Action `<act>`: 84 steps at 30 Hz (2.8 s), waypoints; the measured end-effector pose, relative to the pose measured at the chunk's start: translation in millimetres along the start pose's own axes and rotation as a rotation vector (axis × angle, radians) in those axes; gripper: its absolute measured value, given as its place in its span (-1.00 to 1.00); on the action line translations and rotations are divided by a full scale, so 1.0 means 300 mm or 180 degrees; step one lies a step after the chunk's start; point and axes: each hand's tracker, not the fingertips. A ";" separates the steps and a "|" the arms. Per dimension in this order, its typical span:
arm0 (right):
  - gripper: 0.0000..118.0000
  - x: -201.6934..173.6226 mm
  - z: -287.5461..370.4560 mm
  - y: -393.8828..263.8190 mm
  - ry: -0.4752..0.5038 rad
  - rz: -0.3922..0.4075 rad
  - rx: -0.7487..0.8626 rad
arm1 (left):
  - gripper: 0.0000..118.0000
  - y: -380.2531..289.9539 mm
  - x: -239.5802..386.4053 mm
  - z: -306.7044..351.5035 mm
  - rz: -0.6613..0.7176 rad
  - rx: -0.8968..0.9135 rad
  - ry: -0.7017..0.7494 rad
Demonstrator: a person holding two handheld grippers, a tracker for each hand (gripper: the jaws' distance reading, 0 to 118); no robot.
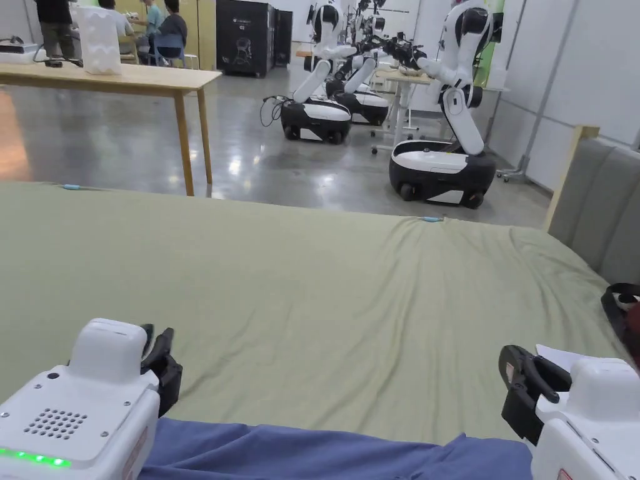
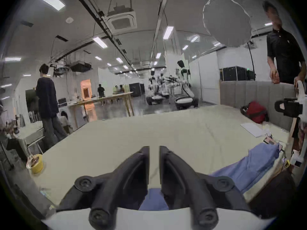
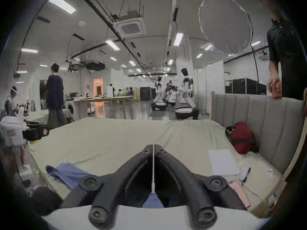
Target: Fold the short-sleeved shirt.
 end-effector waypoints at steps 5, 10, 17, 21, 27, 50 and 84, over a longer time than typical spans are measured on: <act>-0.96 -0.017 0.000 -0.009 0.0105 0.0023 -0.0039 | -0.82 -0.080 -0.169 -0.036 0.0693 -0.0508 -0.0227; -0.96 -0.036 -0.017 -0.034 0.0213 -0.0076 -0.0148 | 0.83 -0.287 -0.419 -0.073 0.1731 -0.1182 -0.0497; -0.96 -0.101 -0.065 -0.065 0.0349 -0.0114 -0.0314 | 0.98 -0.613 -0.568 -0.117 0.3469 -0.1449 -0.1159; -0.96 -0.132 -0.071 -0.062 0.0391 -0.0100 -0.0354 | 0.97 -0.725 -0.455 -0.199 0.4337 -0.1272 -0.2250; -0.96 -0.142 -0.075 -0.058 0.0362 -0.0098 -0.0386 | -0.84 -0.704 -0.368 -0.327 0.4749 -0.1256 -0.1787; -0.96 -0.196 -0.033 -0.052 0.0527 -0.0103 -0.0331 | -0.84 -0.270 0.148 -0.199 -0.1640 -0.1230 -0.0672; -0.96 -0.088 0.018 -0.092 0.0489 -0.0386 -0.0430 | -0.92 -0.408 -0.016 -0.270 0.2648 -0.1373 -0.1257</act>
